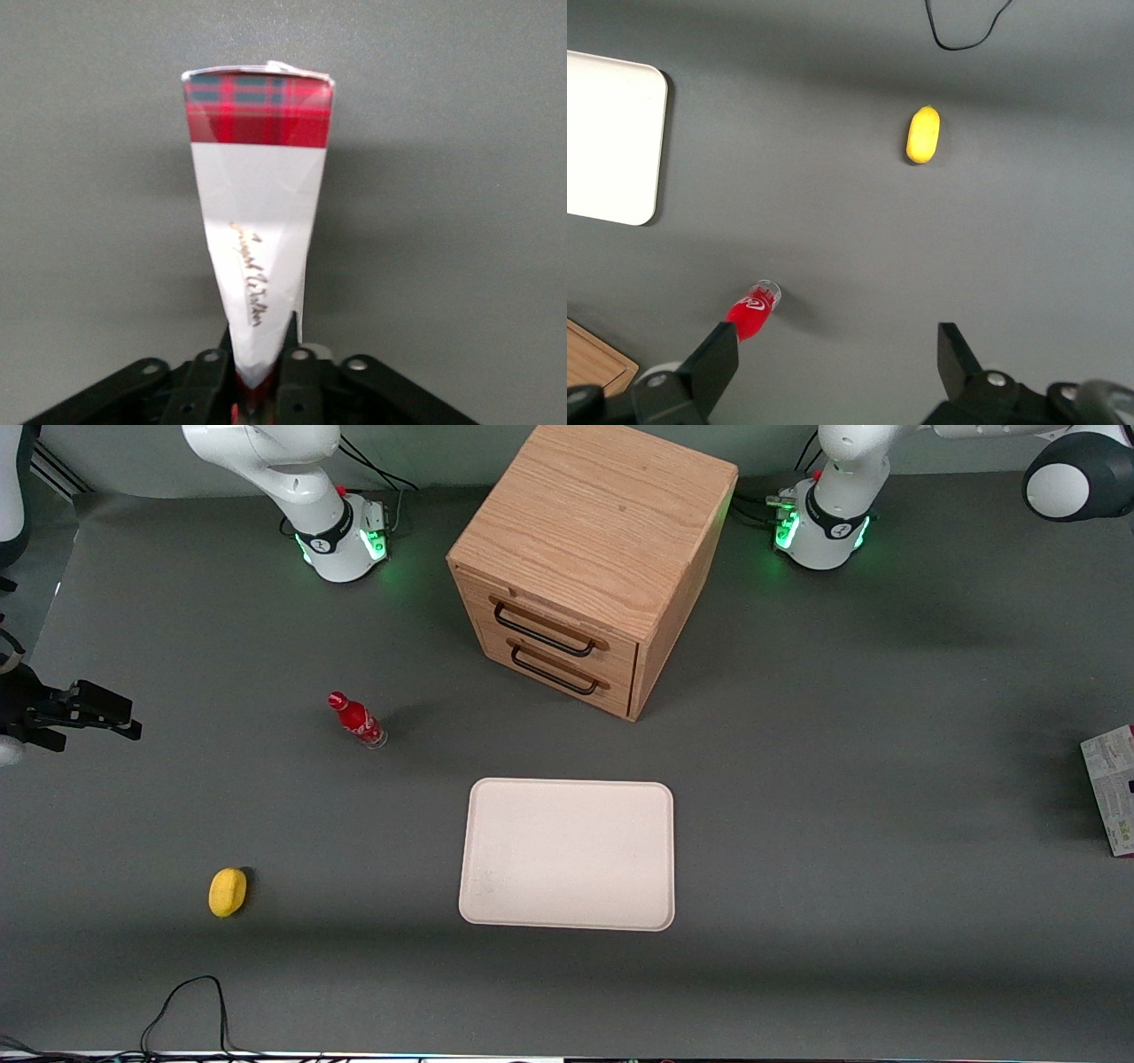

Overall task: Place red cookie box on tray
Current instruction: 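Carry the held cookie box over to the cream tray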

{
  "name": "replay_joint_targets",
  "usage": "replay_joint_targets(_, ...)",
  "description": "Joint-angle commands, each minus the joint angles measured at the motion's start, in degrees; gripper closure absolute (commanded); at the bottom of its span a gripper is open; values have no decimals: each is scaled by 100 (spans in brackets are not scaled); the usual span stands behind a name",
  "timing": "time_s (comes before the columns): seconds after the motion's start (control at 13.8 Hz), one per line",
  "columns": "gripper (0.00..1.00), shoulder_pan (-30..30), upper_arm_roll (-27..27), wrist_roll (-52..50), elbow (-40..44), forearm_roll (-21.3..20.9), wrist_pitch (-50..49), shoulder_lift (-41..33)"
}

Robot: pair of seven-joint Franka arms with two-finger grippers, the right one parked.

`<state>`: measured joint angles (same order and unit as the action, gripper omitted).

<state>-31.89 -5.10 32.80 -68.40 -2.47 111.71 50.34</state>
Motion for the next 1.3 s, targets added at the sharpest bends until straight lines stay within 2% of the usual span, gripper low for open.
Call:
replay_joint_targets(0.0, 100, -1, -26, 139, 11, 27, -18, -16)
replay_joint_targets(0.14, 100, 34, -26, 139, 20, -8, -193, -112)
replay_joint_targets(0.29, 100, 77, -26, 122, 64, -17, -989, -287)
replay_joint_targets(0.43, 100, 217, -34, 52, 37, -43, -1912, -856)
replay_joint_targets(0.58, 100, 533, -69, -106, -50, -244, -2843, -1594)
replay_joint_targets(0.72, 100, 832, -61, -614, -59, -342, -3819, -2280)
replay_joint_targets(0.87, 100, 1079, -35, -940, -103, -324, -4393, -2878)
replay_joint_targets(1.01, 100, 1246, -17, -1178, -662, -211, -4370, -3510)
replay_joint_targets(1.23, 100, 1421, -17, -1468, -2409, -52, -3266, -4626)
